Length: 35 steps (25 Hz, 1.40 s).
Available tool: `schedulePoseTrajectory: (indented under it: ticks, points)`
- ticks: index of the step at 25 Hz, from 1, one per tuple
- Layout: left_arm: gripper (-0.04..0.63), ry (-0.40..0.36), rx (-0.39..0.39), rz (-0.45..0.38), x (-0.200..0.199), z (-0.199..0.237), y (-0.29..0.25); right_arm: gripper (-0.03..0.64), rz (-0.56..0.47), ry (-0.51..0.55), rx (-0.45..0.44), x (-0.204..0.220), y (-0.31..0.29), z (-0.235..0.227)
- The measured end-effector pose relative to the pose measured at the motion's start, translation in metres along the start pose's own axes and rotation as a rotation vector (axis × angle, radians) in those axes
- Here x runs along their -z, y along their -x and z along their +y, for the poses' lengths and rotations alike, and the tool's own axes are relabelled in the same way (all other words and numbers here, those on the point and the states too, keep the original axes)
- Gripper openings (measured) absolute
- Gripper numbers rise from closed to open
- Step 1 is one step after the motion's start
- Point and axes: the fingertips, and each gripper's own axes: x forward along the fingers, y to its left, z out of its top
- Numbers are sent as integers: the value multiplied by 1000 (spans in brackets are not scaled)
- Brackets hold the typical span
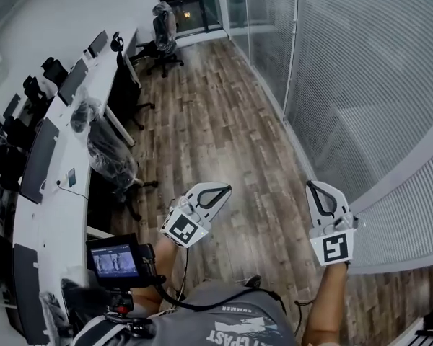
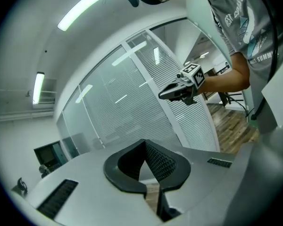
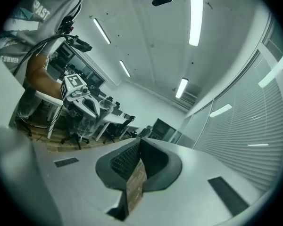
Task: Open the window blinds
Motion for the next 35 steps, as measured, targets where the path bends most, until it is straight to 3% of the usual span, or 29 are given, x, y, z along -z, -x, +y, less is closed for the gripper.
schedulePoseTrajectory:
  ticks: [4, 8, 15, 20, 24, 35]
  points:
    - [3, 24, -17, 31, 24, 34, -28, -5, -48, 19, -49, 16, -51, -22]
    - [3, 41, -35, 25, 55, 93, -67, -5, -14, 25, -68, 43, -120, -52]
    - [3, 46, -26, -61, 124, 219, -133, -5, 13, 36, -15, 70, -254, -97]
    - [3, 26, -46, -124, 156, 328, -159, -4, -12, 4, 39, 53, -351, -130]
    - [3, 11, -44, -137, 180, 380, -167, -5, -8, 18, 32, 53, -410, -140]
    - [3, -44, -64, -36, 254, 515, -248, -5, -74, 60, -27, 103, -595, -203]
